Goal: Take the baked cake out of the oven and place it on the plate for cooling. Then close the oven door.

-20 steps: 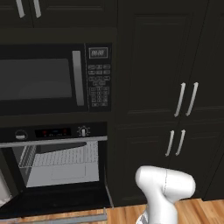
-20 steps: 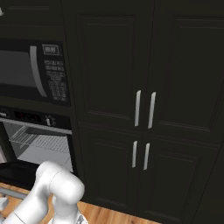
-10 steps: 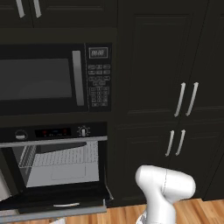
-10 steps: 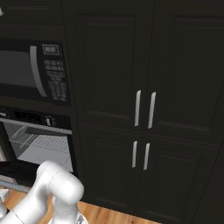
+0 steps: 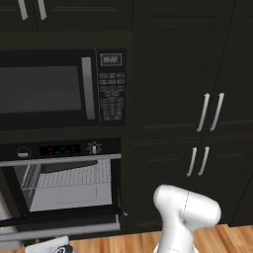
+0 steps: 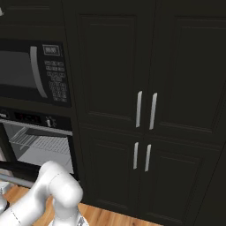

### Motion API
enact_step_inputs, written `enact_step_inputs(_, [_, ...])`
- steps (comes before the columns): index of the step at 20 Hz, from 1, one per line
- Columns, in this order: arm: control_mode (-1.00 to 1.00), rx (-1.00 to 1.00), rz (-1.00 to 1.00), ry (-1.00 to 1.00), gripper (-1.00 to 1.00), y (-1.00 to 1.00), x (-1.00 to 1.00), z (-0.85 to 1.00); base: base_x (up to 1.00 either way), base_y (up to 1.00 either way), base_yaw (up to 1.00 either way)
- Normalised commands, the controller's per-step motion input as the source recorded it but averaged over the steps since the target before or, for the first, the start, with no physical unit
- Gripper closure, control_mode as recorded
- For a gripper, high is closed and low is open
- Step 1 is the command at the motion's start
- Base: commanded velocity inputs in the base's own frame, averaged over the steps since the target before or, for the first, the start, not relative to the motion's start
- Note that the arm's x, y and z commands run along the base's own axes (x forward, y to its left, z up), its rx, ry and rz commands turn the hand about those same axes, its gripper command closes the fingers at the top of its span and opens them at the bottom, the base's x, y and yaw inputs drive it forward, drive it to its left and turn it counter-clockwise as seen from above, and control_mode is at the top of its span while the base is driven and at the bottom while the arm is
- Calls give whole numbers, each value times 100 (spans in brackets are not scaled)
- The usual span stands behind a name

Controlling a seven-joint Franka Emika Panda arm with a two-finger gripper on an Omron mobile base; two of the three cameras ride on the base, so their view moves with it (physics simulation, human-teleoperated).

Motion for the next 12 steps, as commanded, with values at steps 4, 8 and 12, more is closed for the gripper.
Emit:
enact_step_inputs(4, [-100, 9, 2, -4, -100, -2, 92, -2, 0, 0, 0])
enact_step_inputs(8, [-100, 6, 3, -5, -100, -3, 90, -9, 0, 0, 0])
enact_step_inputs(12, [-100, 5, 2, -7, -100, -4, 92, -12, 0, 0, 0])
